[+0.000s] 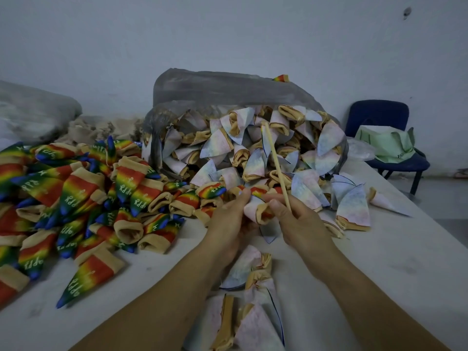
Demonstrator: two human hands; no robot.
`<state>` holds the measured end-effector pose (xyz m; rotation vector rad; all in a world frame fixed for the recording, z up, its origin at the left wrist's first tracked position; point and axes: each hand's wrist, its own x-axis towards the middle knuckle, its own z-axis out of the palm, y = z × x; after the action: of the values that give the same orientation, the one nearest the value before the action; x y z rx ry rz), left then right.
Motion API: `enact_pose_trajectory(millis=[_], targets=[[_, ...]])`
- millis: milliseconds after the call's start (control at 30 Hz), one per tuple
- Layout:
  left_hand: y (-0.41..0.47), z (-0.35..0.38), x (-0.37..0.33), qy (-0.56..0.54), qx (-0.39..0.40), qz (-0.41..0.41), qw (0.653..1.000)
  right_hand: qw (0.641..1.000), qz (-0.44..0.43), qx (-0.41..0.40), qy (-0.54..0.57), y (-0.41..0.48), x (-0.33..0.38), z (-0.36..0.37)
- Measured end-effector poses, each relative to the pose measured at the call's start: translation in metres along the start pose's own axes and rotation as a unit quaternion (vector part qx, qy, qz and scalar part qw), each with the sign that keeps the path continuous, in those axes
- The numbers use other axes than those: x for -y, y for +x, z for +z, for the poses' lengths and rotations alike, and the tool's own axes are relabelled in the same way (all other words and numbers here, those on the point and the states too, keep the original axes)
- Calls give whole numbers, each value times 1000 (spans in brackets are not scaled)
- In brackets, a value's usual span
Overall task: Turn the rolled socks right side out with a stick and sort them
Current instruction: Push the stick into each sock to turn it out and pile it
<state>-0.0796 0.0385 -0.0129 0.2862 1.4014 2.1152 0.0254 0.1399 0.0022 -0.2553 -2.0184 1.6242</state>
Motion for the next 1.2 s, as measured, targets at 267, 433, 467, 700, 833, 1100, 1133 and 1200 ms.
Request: enact_pose_trajectory(millis=[267, 433, 467, 700, 833, 1100, 1133, 1200], targets=[[3, -4, 6, 18, 14, 14, 1000, 998, -40, -2, -47, 2, -1, 6], [6, -7, 6, 33, 31, 26, 999, 995, -62, 1, -79, 4, -2, 9], [5, -6, 6, 35, 35, 34, 998, 995, -61, -24, -73, 6, -2, 10], [-7, 1, 13, 187, 142, 112, 966, 985, -60, -146, -64, 8, -5, 5], [-7, 3, 9, 161, 73, 125, 976, 986, -67, -135, -65, 9, -6, 12], [-9, 9, 6, 100, 63, 124, 985, 987, -51, -147, -27, 11, -8, 12], [-10, 9, 7, 84, 68, 119, 987, 986, -50, -153, -29, 12, -9, 13], [-11, 11, 6, 55, 73, 93, 991, 982, -54, -173, -48, 13, -9, 13]])
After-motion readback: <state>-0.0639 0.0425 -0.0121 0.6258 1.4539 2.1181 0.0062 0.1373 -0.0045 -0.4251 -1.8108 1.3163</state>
